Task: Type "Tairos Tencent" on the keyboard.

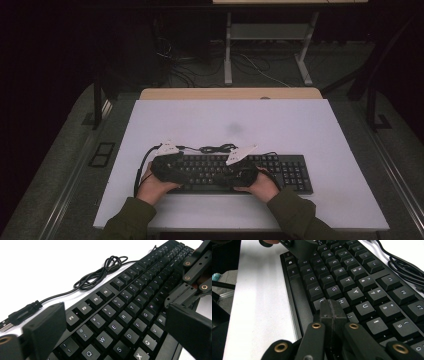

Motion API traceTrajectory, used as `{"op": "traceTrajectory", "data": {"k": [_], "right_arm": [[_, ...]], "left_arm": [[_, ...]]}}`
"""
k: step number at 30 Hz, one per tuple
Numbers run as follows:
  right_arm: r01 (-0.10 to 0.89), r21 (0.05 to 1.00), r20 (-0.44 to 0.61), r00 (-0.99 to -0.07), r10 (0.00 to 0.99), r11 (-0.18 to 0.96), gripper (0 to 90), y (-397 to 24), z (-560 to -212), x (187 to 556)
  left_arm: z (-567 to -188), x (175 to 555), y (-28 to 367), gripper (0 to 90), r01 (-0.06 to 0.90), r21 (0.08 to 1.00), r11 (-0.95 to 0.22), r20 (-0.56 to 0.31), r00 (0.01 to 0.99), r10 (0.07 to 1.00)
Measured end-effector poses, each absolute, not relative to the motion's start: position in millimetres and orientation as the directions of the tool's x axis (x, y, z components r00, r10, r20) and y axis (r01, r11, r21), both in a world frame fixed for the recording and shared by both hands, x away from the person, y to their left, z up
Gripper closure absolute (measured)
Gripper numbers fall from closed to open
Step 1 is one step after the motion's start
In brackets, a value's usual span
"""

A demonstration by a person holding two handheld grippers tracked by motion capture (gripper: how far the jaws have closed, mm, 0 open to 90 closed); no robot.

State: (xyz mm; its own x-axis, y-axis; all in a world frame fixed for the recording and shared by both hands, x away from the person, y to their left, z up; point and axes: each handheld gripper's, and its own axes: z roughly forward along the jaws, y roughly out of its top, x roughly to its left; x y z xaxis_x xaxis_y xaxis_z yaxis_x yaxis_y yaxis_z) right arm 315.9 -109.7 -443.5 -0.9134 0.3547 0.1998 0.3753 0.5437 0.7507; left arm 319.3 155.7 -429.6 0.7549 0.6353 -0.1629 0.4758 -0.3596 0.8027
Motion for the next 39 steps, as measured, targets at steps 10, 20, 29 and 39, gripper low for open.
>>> {"op": "traceTrajectory", "data": {"k": [10, 20, 29, 39], "right_arm": [[0.38, 0.767, 0.212, -0.91, 0.355, 0.517, 89.4, -114, -440, 317], [0.389, 0.788, 0.226, -0.904, 0.363, 0.478, 73.6, -120, -436, 320], [0.401, 0.803, 0.233, -0.893, 0.385, 0.441, 53.8, -127, -436, 325], [0.414, 0.807, 0.229, -0.877, 0.422, 0.421, 37.5, -133, -437, 329]], "left_arm": [[-429, 319, 156, 1.6, 0.48, 0.8, -0.359, -0.167, 0.754, 0.636], [-426, 315, 156, 4.6, 0.473, 0.801, -0.365, -0.161, 0.759, 0.63], [-426, 311, 155, 15.4, 0.475, 0.801, -0.365, -0.169, 0.764, 0.622], [-424, 303, 154, 37.5, 0.481, 0.795, -0.369, -0.198, 0.782, 0.591]]}}
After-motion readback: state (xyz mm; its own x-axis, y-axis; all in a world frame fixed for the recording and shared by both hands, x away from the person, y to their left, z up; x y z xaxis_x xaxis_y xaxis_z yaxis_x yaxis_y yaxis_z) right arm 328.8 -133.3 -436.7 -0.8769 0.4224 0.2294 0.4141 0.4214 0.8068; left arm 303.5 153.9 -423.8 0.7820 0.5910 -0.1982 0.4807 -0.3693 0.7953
